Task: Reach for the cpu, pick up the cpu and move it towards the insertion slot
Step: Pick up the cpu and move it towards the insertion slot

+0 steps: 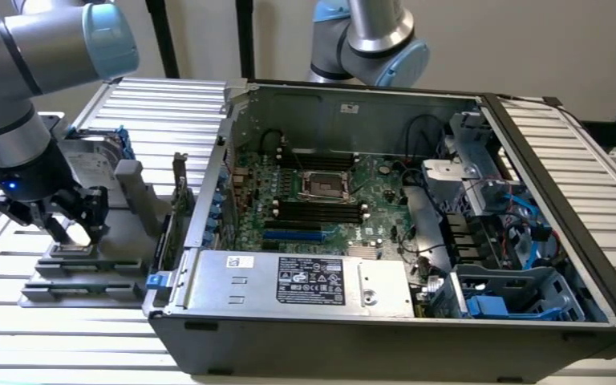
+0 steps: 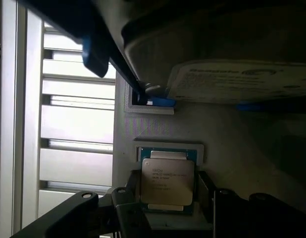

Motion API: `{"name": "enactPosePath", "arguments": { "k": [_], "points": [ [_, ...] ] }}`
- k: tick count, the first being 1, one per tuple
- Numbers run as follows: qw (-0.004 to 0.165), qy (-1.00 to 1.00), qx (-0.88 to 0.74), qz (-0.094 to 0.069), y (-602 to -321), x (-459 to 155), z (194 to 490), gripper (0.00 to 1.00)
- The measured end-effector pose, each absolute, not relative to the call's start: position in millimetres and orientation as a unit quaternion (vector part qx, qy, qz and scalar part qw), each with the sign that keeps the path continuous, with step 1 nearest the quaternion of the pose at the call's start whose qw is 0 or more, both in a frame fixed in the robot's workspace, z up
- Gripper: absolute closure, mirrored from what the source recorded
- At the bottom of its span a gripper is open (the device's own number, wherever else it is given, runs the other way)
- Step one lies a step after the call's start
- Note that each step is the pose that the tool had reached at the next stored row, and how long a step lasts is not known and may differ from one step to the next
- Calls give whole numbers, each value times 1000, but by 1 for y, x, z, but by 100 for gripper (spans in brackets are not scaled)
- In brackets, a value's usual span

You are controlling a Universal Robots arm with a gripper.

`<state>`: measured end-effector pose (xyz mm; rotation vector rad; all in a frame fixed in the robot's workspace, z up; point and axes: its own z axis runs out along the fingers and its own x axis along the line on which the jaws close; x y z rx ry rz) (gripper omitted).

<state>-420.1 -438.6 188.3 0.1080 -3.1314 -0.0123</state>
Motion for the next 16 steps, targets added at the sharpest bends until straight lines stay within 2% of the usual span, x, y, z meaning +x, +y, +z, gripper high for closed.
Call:
{"name": "enactPosePath", "arguments": {
  "k": [5, 16],
  "points": [
    [4, -999, 34, -4, -439, -420, 188, 47],
    [4, -999, 35, -4, -439, -420, 188, 45]
  ]
}}
